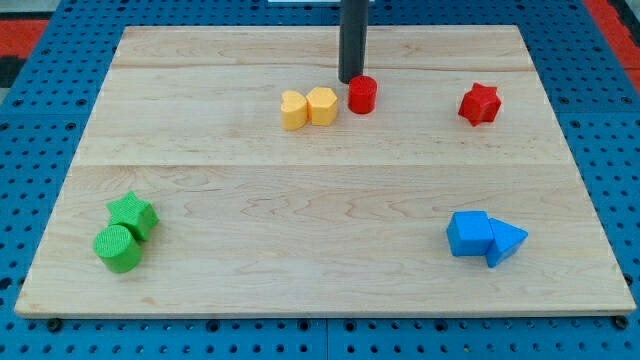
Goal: Push red circle into the red star
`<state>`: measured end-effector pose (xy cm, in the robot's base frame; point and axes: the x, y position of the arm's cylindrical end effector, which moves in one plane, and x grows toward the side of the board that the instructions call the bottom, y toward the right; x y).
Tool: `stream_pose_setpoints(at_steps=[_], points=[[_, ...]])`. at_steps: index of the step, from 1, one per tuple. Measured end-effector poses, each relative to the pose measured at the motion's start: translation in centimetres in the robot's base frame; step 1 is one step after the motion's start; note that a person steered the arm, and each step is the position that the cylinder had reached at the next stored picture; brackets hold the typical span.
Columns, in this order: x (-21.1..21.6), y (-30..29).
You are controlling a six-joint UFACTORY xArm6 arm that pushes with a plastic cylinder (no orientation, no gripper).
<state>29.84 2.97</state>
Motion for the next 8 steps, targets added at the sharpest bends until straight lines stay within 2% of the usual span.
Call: stream_pose_setpoints(at_steps=[2, 3, 5, 6, 8], points=[[1.4, -1.2], [2.2, 0.6], [3.4, 8.4], [4.7, 7.9], [7.1, 2.7]])
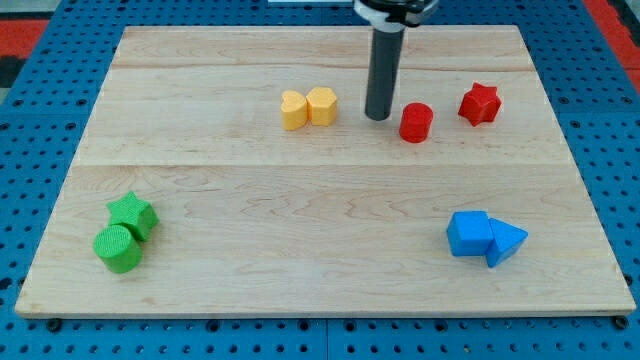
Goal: Push red circle into the red star
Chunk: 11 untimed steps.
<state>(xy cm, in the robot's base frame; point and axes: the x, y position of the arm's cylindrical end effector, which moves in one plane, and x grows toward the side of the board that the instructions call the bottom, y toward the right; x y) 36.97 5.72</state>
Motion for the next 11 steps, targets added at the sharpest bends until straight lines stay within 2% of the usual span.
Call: stream_pose_setpoints(at_steps=[2, 5, 7, 8, 10, 11], points=[[3.8, -1.0], [3.2, 4.6], [3.4, 0.1], [2.8, 1.1], [2.7, 8.9], [2.7, 10.6]])
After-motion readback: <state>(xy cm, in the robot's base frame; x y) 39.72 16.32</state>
